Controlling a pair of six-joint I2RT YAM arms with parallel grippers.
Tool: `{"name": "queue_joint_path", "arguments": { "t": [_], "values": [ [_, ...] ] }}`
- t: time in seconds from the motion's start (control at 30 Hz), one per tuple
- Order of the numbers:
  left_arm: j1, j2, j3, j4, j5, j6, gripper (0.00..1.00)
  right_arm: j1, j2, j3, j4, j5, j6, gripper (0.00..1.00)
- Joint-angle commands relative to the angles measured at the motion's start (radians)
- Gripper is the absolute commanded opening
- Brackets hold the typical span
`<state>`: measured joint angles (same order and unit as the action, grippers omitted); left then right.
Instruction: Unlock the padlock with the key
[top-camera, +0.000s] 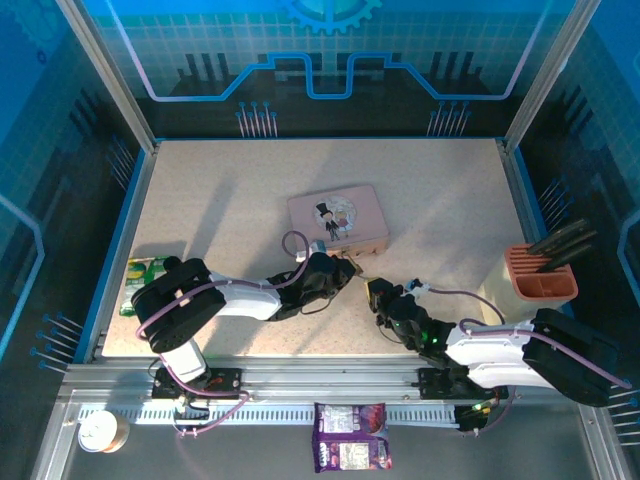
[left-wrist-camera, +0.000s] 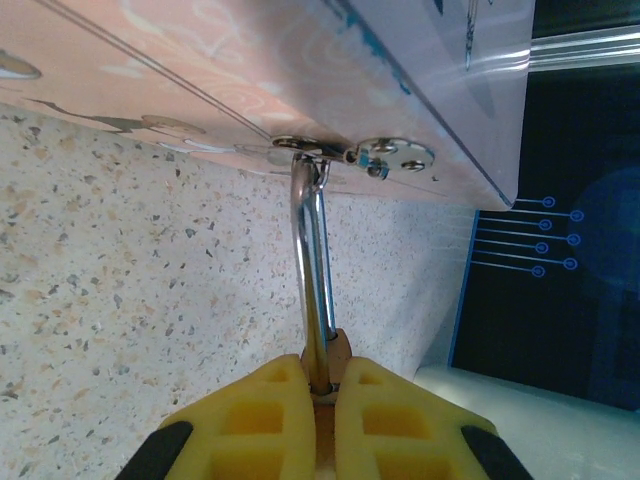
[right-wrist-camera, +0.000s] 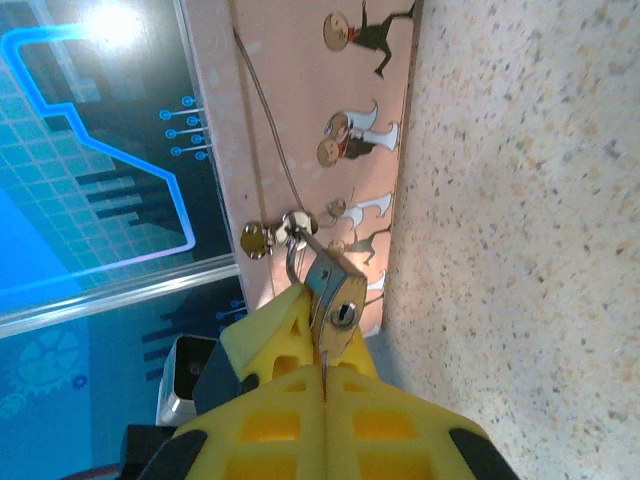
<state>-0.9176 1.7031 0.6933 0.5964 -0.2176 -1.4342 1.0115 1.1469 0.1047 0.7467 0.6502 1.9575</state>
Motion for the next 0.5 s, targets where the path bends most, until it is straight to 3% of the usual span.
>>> {"name": "queue_joint_path", "arguments": {
  "t": [0.0, 0.13, 0.47],
  "values": [
    [-0.020, -0.003, 0.027, 0.139, -0.020, -0.018, 0.00, -0.021, -0.005, -0.019, 0.040, 0.055, 0.011, 0.00],
    [-0.022, -0.004, 0.018, 0.172, -0.033, -0.032, 0.00, -0.024, -0.034, -0.018, -0.025, 0.054, 0.025, 0.00],
    [-0.036, -0.002, 0.026, 0.184, -0.039, -0.052, 0.00, -0.035, -0.062, -0.028, 0.018, 0.076, -0.003, 0.00]
  ]
}}
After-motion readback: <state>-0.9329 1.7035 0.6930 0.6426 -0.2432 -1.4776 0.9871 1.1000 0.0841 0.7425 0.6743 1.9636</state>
